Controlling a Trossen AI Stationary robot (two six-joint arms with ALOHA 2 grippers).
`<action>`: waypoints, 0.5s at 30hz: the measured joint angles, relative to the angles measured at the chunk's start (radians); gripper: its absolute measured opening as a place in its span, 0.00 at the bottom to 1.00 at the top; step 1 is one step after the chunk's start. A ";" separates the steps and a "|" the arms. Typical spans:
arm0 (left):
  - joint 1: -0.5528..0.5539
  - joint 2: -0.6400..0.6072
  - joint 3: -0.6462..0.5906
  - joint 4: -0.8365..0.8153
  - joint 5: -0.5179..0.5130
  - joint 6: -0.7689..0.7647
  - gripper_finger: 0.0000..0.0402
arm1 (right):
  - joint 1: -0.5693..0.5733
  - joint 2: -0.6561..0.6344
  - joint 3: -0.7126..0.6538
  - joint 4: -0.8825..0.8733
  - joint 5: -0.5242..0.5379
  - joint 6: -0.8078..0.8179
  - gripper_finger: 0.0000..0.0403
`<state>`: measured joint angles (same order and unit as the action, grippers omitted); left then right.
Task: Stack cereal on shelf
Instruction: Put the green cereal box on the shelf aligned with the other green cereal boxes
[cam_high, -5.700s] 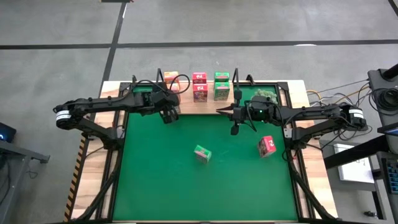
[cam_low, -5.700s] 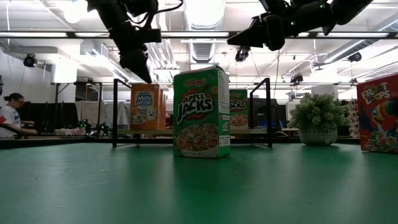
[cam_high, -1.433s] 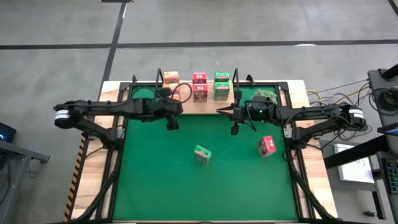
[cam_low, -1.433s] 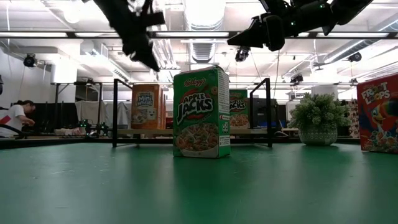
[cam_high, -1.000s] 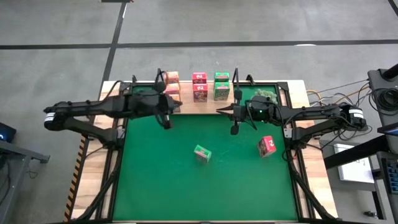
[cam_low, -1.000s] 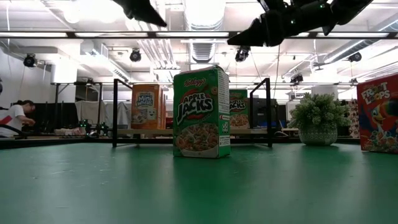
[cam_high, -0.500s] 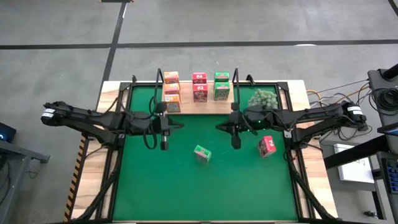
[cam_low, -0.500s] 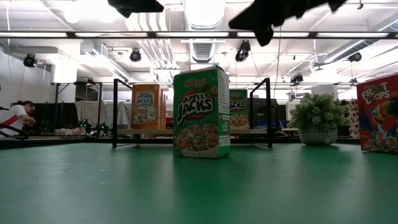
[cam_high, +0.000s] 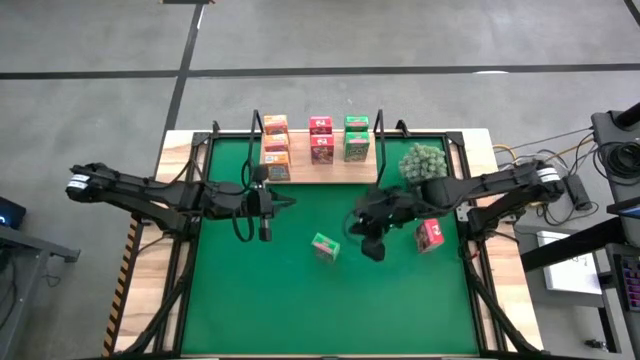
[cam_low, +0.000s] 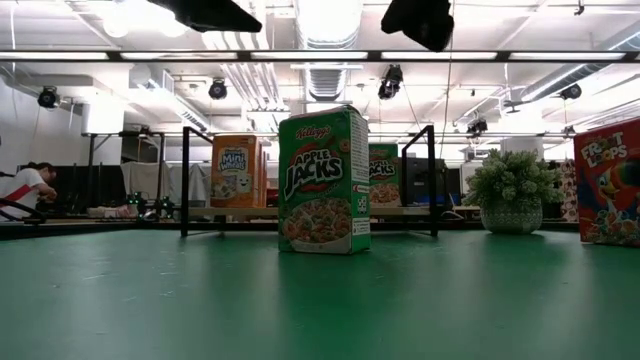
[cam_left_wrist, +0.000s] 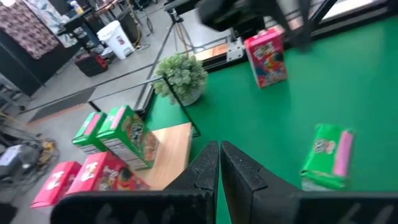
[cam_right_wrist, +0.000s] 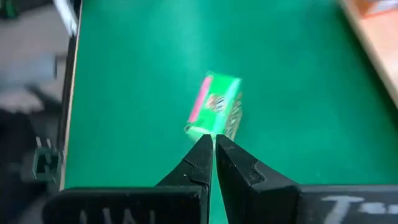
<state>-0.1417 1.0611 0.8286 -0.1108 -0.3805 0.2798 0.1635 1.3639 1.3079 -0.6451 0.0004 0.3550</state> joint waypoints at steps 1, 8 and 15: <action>0.000 0.000 0.000 -0.002 -0.012 0.010 0.00 | 0.012 0.023 0.016 -0.012 0.000 -0.017 0.03; 0.000 0.000 0.000 -0.034 -0.032 0.086 0.00 | 0.070 0.149 0.084 -0.003 0.102 -0.076 0.03; 0.000 -0.010 -0.001 -0.068 -0.030 0.130 0.00 | 0.077 0.238 0.107 -0.001 0.104 -0.018 0.03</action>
<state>-0.1417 1.0507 0.8272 -0.1792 -0.4107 0.4099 0.2402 1.6023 1.4144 -0.6463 0.1048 0.3368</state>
